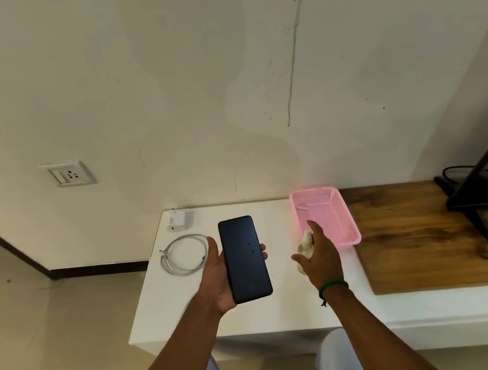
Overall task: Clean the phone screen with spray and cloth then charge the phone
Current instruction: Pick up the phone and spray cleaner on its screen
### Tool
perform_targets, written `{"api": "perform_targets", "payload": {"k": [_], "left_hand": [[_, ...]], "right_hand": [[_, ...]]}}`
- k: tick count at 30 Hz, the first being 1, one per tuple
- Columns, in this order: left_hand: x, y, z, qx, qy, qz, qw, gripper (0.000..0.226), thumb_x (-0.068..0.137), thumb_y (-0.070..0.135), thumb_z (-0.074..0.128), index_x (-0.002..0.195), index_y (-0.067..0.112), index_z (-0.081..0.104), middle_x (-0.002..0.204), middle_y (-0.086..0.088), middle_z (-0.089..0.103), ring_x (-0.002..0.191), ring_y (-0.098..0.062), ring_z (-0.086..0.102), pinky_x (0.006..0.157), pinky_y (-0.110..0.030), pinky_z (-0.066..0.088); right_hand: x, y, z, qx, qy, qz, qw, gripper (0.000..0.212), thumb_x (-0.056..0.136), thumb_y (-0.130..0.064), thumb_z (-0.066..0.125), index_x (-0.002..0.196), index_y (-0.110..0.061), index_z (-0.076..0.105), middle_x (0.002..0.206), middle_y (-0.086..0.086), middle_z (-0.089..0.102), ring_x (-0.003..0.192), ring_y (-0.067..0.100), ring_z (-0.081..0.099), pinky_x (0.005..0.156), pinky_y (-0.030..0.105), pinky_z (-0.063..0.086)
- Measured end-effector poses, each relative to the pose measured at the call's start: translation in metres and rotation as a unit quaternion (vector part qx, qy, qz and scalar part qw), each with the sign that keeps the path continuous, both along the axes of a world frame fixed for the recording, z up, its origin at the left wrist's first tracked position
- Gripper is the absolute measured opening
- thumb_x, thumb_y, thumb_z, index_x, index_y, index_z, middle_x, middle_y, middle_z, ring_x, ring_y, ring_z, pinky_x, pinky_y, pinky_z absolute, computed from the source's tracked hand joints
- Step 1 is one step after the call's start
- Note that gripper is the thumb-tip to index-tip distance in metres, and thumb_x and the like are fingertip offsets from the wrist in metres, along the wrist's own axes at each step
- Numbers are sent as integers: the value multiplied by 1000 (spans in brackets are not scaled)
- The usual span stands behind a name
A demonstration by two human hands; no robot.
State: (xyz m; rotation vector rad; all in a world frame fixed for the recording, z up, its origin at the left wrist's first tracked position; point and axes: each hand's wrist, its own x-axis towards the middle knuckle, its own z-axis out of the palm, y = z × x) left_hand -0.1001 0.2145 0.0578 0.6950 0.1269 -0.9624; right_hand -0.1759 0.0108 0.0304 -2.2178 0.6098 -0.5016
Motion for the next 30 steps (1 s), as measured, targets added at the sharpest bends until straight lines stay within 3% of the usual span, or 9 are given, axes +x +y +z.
{"api": "perform_targets", "payload": {"k": [7,14,30], "left_hand": [[9,-2,-16,32,12,5,999,88,77,82,38,133,16,57,130,-16,59,114,-30,61,94,-47,49],[13,-7,-24,56,28,16,998,87,80,81,31,133,17,58,134,-16,57,116,-30,60,95,-46,49],[10,-11,-23,68,32,17,997,87,82,80,30,134,16,57,137,-16,55,116,-30,60,97,-46,48]], "right_hand": [[-2,-1,-43,-22,46,-20,999,81,72,-20,80,139,-16,34,133,11,52,119,32,52,101,50,45],[-4,5,-63,-54,47,-38,997,82,66,-20,84,136,-11,41,117,15,60,104,33,60,89,47,50],[-3,1,-71,-55,44,-28,997,88,65,-26,84,139,-12,37,123,15,57,106,32,59,90,46,50]]}}
